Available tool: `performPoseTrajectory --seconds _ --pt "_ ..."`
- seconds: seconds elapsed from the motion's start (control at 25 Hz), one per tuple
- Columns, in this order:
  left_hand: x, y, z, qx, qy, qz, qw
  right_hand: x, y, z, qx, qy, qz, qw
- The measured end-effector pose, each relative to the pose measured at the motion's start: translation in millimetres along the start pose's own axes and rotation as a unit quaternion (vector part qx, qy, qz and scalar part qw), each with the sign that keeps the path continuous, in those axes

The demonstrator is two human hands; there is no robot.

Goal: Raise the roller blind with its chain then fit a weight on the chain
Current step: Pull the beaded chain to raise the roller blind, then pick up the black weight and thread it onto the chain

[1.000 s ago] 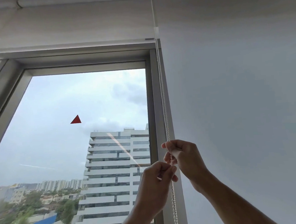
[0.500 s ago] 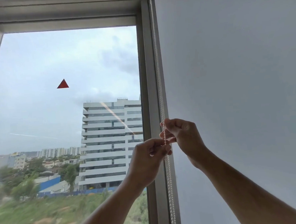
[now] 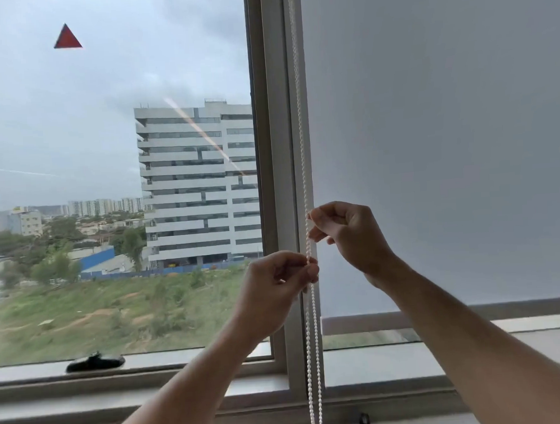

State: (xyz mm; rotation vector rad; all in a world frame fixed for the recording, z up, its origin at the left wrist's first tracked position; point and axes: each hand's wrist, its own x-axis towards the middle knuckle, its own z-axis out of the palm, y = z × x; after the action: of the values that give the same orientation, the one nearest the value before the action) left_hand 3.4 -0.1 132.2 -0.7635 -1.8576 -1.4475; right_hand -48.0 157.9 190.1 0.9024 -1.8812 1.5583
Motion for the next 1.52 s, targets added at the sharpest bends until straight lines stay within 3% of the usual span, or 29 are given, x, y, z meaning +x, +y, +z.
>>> performPoseTrajectory --seconds 0.36,0.64,0.76,1.08,1.36,1.52 --pt "-80.9 -58.3 20.2 0.031 -0.038 -0.093 0.994 -75.1 87.3 7.5 -0.008 0.001 0.067 0.998" --pt "-126.5 -82.8 34.0 0.092 -0.064 -0.13 0.985 -151.1 152.8 8.6 -0.106 0.097 0.034 0.989" --pt "-137.1 -90.9 37.9 0.111 -0.07 -0.126 0.983 -185.3 193.4 5.8 -0.098 0.104 0.115 0.983" --pt "-170.3 -118.5 46.5 0.145 -0.096 -0.126 0.977 -237.0 291.1 -1.2 -0.189 0.048 0.303 0.933" --pt "-200.8 -135.6 53.5 0.231 -0.042 -0.032 0.972 -235.9 336.5 13.6 -0.219 -0.056 0.38 0.897" --pt "-207.4 -137.4 51.9 0.298 -0.034 -0.007 0.954 -237.7 347.6 24.6 -0.217 -0.064 0.381 0.896"
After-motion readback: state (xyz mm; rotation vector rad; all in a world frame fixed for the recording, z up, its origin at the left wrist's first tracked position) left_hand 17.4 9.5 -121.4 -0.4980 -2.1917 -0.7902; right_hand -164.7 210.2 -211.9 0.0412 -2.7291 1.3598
